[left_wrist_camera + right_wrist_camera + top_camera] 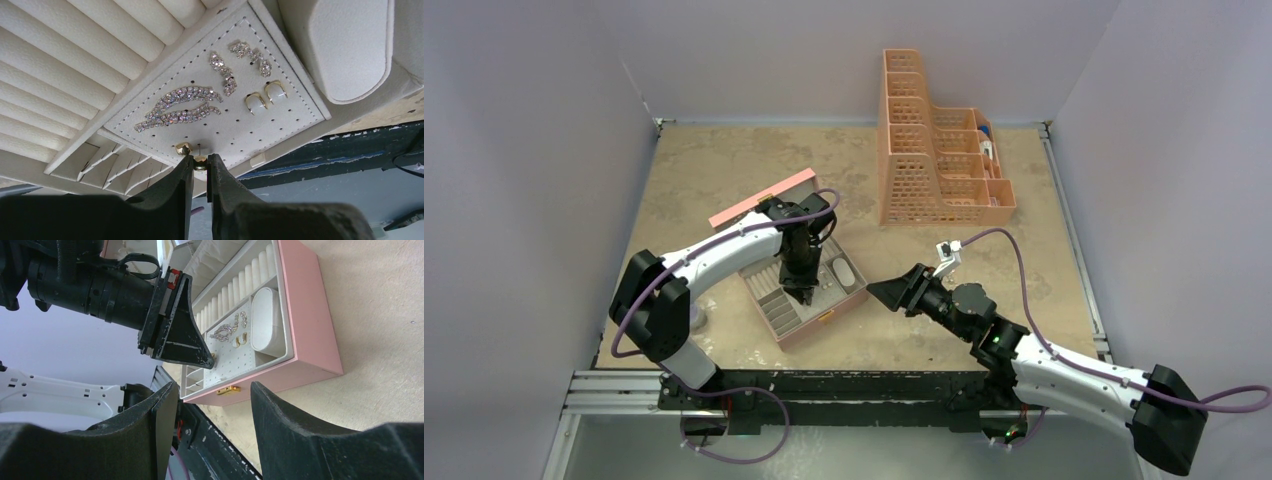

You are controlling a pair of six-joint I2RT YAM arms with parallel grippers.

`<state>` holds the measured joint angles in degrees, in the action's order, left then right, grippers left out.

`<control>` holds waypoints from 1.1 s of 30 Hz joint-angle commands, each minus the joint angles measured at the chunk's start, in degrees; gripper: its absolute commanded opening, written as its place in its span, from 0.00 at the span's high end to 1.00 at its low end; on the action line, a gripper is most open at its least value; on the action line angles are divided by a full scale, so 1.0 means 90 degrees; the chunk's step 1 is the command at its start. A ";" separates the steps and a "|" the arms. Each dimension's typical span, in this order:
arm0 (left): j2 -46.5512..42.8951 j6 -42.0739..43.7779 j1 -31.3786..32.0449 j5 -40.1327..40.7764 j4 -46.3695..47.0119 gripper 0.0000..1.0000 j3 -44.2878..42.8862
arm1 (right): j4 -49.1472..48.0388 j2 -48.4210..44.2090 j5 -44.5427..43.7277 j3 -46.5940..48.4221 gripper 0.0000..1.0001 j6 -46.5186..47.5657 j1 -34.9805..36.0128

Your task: Organize the mixed jewelry

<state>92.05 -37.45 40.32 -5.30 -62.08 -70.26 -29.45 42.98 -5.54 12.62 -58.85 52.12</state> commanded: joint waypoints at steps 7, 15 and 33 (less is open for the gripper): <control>0.0133 -0.0191 0.0042 0.0540 0.0147 0.83 0.0005 | -0.0236 -0.0066 -0.0204 0.0061 0.42 0.0162 0.0018; 0.0110 -0.0241 0.0042 0.0561 0.0139 0.82 -0.0033 | -0.0224 -0.0068 -0.0195 0.0072 0.42 0.0177 0.0017; -0.1078 -0.0311 0.0042 -0.0035 -0.0060 0.66 -0.0163 | 0.0509 -0.0242 -0.0555 0.0461 0.42 0.0394 0.0020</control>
<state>86.43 -39.68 40.64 -4.45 -62.70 -70.30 -26.50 41.36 -7.57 13.08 -56.93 52.12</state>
